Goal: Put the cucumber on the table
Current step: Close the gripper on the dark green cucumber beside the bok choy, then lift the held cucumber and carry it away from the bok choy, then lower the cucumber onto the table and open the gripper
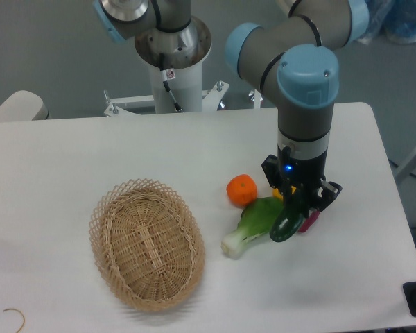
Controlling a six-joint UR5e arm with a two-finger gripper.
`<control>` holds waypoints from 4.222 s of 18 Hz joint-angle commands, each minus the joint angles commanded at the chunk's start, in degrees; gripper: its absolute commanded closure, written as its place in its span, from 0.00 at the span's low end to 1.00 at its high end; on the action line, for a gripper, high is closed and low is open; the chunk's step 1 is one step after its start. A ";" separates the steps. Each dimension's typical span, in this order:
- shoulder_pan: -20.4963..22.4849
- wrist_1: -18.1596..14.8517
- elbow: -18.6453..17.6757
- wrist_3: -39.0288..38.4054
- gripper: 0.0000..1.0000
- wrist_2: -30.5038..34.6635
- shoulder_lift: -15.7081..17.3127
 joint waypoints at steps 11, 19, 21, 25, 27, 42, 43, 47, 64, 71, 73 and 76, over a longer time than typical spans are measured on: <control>-3.60 11.42 1.32 -20.20 0.67 -0.53 -6.33; -4.66 22.67 1.67 -19.18 0.67 -0.26 -13.62; -4.66 22.85 1.50 -13.48 0.67 0.00 -15.02; -4.48 22.85 1.58 -4.77 0.67 0.44 -16.70; -4.48 22.85 1.49 -0.73 0.67 1.75 -17.49; -4.92 22.76 -1.40 1.76 0.66 3.87 -19.87; -4.92 22.76 -1.49 1.76 0.66 3.87 -19.78; -5.01 22.76 -1.67 1.76 0.66 3.87 -19.78; -5.89 21.80 -1.49 0.09 0.00 7.65 -13.11; -5.28 11.19 -1.06 5.34 0.00 7.82 -4.06; -3.79 8.19 -1.14 9.38 0.00 7.65 -1.86; -1.24 3.45 -1.32 14.22 0.00 7.56 0.25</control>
